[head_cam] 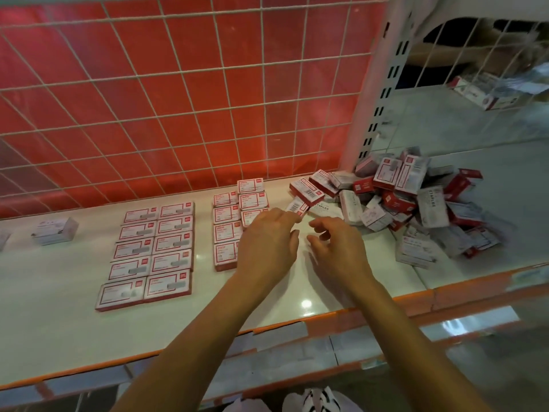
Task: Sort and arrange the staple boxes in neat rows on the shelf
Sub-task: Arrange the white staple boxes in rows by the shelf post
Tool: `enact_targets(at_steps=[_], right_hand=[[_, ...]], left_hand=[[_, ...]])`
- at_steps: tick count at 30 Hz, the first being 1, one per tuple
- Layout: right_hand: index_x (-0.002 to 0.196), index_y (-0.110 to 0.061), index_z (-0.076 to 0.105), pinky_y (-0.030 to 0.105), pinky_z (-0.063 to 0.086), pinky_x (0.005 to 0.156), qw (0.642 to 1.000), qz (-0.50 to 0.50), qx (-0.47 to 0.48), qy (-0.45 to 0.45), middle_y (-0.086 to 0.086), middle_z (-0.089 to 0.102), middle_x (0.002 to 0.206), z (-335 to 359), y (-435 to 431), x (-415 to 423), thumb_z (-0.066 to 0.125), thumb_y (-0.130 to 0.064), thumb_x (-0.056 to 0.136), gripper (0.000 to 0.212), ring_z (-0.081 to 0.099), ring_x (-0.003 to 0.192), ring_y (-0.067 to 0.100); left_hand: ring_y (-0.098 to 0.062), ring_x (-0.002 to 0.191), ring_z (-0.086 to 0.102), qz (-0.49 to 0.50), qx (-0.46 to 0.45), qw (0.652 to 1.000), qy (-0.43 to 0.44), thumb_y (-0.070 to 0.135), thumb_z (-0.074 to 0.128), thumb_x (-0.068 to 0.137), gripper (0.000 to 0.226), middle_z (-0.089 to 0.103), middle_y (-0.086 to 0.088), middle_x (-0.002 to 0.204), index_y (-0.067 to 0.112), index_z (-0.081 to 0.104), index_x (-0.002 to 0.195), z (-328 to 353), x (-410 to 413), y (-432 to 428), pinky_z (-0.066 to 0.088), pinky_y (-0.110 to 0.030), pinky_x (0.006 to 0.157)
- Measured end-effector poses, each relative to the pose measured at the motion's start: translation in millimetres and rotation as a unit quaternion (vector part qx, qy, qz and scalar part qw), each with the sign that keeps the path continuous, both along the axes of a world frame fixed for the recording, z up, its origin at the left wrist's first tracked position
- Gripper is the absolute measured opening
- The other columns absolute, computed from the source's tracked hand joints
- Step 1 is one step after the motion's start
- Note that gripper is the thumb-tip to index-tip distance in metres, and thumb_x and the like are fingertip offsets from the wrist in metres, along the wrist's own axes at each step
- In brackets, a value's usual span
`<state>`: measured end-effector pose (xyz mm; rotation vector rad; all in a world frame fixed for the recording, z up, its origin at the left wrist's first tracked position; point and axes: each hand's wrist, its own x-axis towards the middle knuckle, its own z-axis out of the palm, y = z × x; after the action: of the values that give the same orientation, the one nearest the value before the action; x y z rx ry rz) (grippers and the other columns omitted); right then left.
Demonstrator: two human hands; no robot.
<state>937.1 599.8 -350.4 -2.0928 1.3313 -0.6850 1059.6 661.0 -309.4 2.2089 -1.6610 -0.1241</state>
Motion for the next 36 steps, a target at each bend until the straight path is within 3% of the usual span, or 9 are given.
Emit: enact_targets(at_steps=[9,13,15,20,23,26,31,36], right_hand=[[0.101,-0.017,0.066,0.030,0.051,0.076,0.998,-0.058,-0.036,-0.014,-0.001,0.062,0.096,4,-19,-50,0.061,-0.018,0.089,0.013,0.056,0.081,0.010],[0.093,-0.017,0.064,0.010,0.033,0.061,0.992,-0.094,-0.077,-0.024,-0.006,0.053,0.086,6,-28,-66,0.063,-0.014,0.085,0.008,0.047,0.075,0.008],[0.096,-0.014,0.060,0.008,0.031,0.059,0.990,-0.113,-0.080,-0.035,-0.006,0.048,0.089,6,-32,-70,0.066,-0.013,0.083,0.015,0.042,0.075,0.006],[0.099,-0.010,0.053,0.011,0.037,0.061,0.988,-0.105,-0.103,-0.048,0.001,0.045,0.100,2,-44,-72,0.071,-0.014,0.080,0.026,0.042,0.080,0.007],[0.101,-0.009,0.051,0.023,0.045,0.064,0.988,-0.097,-0.113,-0.048,0.008,0.045,0.110,0,-48,-71,0.075,-0.015,0.077,0.035,0.049,0.084,0.013],[0.102,-0.008,0.050,0.025,0.044,0.061,0.987,-0.089,-0.131,-0.040,0.011,0.044,0.111,-4,-52,-69,0.078,-0.018,0.075,0.040,0.052,0.086,0.019],[0.101,-0.011,0.047,0.024,0.038,0.059,0.986,-0.084,-0.140,-0.026,0.008,0.046,0.106,-8,-54,-70,0.079,-0.021,0.073,0.044,0.047,0.083,0.015],[0.103,-0.010,0.045,0.027,0.041,0.063,0.987,-0.088,-0.133,-0.031,0.008,0.046,0.106,-8,-53,-72,0.075,-0.011,0.075,0.041,0.051,0.086,0.022]], left_hand=[[-0.016,0.121,0.050,-0.044,0.004,0.998,0.033,0.037,0.052,0.095,0.040,0.054,0.004,0.135,0.029,0.049,0.135,-11,-42,-34,0.042,-0.031,0.099],[-0.018,0.125,0.046,-0.047,-0.008,0.999,0.025,0.032,0.055,0.095,0.044,0.049,0.002,0.140,0.028,0.046,0.138,-13,-55,-54,0.040,-0.031,0.100],[-0.021,0.122,0.047,-0.068,-0.021,0.997,-0.007,0.025,0.056,0.094,0.044,0.051,-0.001,0.137,0.025,0.047,0.138,-14,-57,-66,0.043,-0.031,0.096],[-0.028,0.118,0.046,-0.154,0.014,0.985,-0.073,0.011,0.060,0.087,0.044,0.049,-0.005,0.135,0.022,0.054,0.129,-11,-60,-96,0.049,-0.040,0.089],[-0.034,0.128,0.038,-0.182,0.057,0.972,-0.135,0.017,0.064,0.085,0.055,0.038,-0.009,0.144,0.027,0.046,0.137,-11,-63,-107,0.042,-0.043,0.098],[-0.035,0.132,0.031,-0.182,0.085,0.964,-0.176,0.029,0.066,0.086,0.059,0.031,-0.008,0.149,0.035,0.041,0.140,-11,-62,-113,0.038,-0.045,0.101],[-0.032,0.130,0.031,-0.182,0.097,0.961,-0.182,0.025,0.066,0.085,0.063,0.033,-0.004,0.148,0.034,0.039,0.141,-11,-61,-116,0.039,-0.045,0.099],[-0.030,0.117,0.046,-0.183,0.119,0.966,-0.141,0.011,0.064,0.084,0.062,0.042,-0.004,0.140,0.026,0.040,0.139,-9,-60,-117,0.047,-0.041,0.089]])
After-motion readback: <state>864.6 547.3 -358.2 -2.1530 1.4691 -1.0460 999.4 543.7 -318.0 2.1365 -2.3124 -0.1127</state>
